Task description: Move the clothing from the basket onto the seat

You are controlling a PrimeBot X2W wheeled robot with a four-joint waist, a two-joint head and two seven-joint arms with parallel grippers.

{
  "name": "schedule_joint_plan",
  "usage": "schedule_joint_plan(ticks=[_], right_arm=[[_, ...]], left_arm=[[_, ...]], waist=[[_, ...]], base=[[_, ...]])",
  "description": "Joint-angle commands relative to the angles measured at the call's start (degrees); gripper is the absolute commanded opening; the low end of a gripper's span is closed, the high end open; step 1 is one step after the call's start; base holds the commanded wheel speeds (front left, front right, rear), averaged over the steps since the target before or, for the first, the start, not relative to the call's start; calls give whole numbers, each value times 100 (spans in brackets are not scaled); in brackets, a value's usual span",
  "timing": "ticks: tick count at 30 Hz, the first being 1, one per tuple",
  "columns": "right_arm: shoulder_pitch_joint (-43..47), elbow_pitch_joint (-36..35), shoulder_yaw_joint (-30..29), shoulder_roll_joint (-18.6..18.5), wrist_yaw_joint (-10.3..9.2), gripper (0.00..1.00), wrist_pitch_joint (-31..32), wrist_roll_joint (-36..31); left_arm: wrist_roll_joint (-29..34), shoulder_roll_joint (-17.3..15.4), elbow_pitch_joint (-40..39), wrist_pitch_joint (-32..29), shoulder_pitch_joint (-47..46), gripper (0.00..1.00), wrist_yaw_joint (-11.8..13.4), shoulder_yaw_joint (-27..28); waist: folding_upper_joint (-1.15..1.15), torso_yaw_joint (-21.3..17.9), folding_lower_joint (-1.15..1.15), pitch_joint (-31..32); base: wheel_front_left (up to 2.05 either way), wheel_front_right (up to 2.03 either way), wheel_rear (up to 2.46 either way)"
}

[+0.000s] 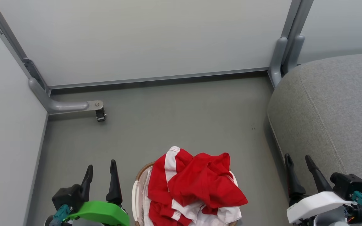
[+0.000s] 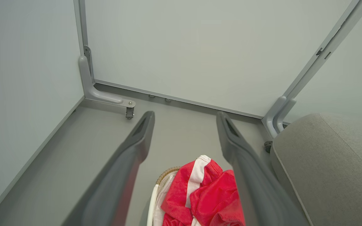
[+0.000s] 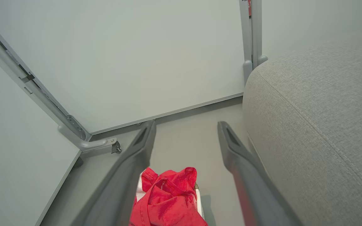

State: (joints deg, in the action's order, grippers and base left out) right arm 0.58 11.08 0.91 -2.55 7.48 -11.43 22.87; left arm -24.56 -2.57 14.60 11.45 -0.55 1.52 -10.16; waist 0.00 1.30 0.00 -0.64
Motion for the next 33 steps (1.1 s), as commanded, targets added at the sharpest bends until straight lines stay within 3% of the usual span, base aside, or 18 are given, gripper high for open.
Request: schedule_joint_plan(ticks=[1, 33], right_arm=[[53, -21, 10, -33, 2, 100, -56, -138], [147, 33, 94, -49, 1, 100, -384, -1331]], left_arm=[[141, -41, -17, 46, 49, 100, 21, -19], [1186, -48, 392, 380, 96, 100, 182, -220]], waist=[[0, 5, 0, -2], [0, 80, 0, -30]], base=[[0, 0, 0], [0, 0, 0]])
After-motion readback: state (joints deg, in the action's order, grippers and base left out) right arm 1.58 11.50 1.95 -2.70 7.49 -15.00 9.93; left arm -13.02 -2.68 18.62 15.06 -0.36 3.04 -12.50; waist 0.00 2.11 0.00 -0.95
